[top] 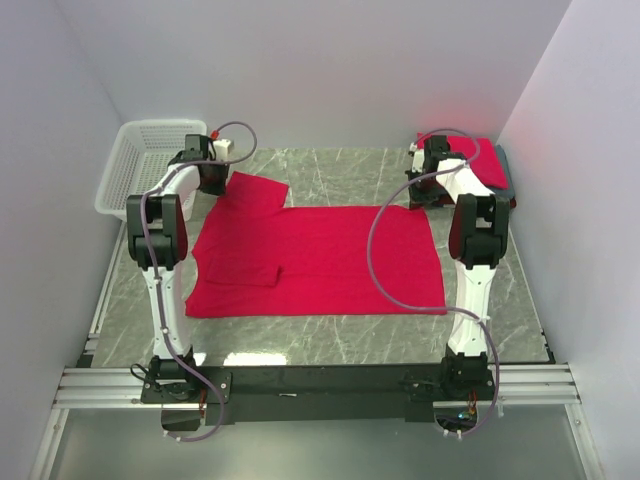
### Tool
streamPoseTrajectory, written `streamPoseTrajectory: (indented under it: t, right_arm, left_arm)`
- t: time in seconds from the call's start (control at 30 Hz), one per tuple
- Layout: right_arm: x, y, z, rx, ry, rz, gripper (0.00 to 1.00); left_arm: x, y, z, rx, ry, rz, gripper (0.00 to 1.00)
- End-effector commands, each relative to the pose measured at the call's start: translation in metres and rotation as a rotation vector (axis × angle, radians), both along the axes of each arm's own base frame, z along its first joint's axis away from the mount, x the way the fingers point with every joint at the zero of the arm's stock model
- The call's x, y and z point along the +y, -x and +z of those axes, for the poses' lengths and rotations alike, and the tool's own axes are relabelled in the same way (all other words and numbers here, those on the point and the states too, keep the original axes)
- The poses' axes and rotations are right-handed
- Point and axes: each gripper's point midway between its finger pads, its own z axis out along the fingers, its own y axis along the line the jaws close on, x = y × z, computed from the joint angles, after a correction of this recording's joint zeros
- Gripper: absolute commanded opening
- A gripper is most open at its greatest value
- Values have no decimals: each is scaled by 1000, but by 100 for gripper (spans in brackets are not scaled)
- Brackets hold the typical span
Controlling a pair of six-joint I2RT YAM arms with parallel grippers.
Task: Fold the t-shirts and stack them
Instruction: Fold the tshirt
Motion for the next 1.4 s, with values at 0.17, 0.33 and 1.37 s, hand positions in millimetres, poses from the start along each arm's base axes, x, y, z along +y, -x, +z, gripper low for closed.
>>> streamPoseTrajectory:
  t: [0.17, 0.33, 1.37]
  right_arm:
    - [5, 16, 39, -36, -34, 26, 0]
    - [4, 18, 52, -66, -29, 33, 0]
    - [-11, -1, 45, -94, -38, -62, 42]
  left_arm:
    - [-3, 7, 84, -205, -9, -31, 0]
    - [-3, 14, 101, -250, -21, -41, 0]
    - [9, 45, 108, -214, -2, -89, 1]
